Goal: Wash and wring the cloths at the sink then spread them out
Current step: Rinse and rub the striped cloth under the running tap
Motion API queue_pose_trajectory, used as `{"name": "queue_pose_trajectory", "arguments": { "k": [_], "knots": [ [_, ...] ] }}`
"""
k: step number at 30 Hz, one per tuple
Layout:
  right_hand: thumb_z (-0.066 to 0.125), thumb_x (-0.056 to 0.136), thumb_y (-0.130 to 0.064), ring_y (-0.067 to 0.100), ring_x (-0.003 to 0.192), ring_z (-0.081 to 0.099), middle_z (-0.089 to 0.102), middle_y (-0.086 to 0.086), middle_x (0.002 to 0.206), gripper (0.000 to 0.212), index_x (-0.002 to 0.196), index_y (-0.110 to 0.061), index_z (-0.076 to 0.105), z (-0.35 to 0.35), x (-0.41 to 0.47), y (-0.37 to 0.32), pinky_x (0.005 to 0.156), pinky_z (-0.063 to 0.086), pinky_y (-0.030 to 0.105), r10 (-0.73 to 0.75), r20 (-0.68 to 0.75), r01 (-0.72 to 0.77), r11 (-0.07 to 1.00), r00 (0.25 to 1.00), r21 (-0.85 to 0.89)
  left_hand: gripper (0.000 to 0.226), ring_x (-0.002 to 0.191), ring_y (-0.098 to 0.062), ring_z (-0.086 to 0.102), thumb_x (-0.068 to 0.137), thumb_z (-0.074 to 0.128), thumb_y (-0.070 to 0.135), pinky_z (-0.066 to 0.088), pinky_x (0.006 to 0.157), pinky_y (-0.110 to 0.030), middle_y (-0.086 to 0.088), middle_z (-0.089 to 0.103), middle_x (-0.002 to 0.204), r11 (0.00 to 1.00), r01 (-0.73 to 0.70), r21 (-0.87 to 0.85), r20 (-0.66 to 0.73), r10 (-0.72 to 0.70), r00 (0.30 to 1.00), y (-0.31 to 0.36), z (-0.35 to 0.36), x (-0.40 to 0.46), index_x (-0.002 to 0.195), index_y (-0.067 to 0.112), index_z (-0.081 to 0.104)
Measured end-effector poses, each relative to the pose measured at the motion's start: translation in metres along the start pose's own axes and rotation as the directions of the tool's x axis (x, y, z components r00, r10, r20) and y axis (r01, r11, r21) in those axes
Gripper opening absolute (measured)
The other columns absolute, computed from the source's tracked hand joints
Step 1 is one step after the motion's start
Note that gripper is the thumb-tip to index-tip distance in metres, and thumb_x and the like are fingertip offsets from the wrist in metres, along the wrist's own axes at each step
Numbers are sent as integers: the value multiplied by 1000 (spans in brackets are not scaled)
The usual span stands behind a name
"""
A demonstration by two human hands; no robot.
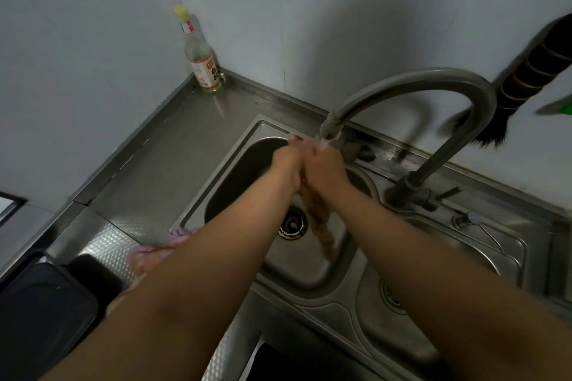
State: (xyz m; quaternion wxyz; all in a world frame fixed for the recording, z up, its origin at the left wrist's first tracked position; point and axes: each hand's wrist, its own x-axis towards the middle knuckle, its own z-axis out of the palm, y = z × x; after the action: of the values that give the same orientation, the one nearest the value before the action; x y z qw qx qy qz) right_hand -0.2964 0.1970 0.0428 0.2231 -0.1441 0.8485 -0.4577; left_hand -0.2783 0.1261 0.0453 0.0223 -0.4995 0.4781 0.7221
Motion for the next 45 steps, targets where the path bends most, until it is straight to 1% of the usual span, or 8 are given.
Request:
{"name": "queue_pose_trajectory", "arguments": {
  "k": [9,12,18,24,27,31,37,45],
  "knots": [
    [32,101,-40,24,74,60,62,9,77,43,72,-16,54,12,-6,0,70,49,38,-30,-43,26,996,999,-86,50,83,-20,67,99,41,50,56,85,-37,-7,70,90,996,18,-89,-31,-20,999,5,-8,-6,113,8,65],
    [34,101,-39,29,89,61,64,17,92,43,89,-7,60,2,0,3,78,46,37,-28,-23,22,972,999,-236,51,78,-21,66,99,42,51,54,71,-34,-7,68,82,964,176,-199,247,-125,961,-2,-16,-10,109,7,66],
    [52,95,-29,25,100,61,65,14,111,29,111,-8,64,-49,29,16,90,50,40,83,198,-74,996,977,-51,70,118,-31,60,79,75,37,42,107,-48,-18,60,130,956,-11,293,613,-180,769,-2,-65,8,136,4,51],
    [65,87,-27,15,92,58,61,2,108,31,117,-22,58,-73,16,6,68,45,26,140,665,-4,980,734,-201,37,109,-28,66,90,65,22,51,98,-43,-15,67,118,769,-213,603,527,-183,830,25,-81,10,123,6,61],
    [66,87,-26,19,94,59,61,0,97,18,103,-18,61,-68,18,12,70,47,27,153,578,53,944,802,-324,32,98,-23,70,92,60,40,52,94,-39,-9,73,103,617,-332,713,496,-108,862,31,-75,9,110,14,69],
    [59,91,-34,20,100,61,65,2,104,17,100,-20,61,-65,26,28,87,51,36,140,517,-216,972,844,90,51,91,-18,70,91,44,64,47,99,-41,-1,75,90,532,-417,736,470,41,882,31,-70,9,95,22,73],
    [57,93,-33,25,94,64,66,10,99,23,98,-11,58,-30,30,33,82,56,43,293,34,-269,820,956,505,40,80,-29,67,94,55,49,53,82,-38,-16,71,86,785,-387,484,382,208,900,4,-56,11,87,13,70],
    [48,96,-40,14,68,57,59,0,68,37,74,-13,58,-9,-8,11,62,43,25,-48,-83,58,992,995,111,48,86,-24,71,101,39,45,57,82,-38,-12,74,91,995,-56,79,36,54,998,-12,-29,7,108,7,68]
  ]
}}
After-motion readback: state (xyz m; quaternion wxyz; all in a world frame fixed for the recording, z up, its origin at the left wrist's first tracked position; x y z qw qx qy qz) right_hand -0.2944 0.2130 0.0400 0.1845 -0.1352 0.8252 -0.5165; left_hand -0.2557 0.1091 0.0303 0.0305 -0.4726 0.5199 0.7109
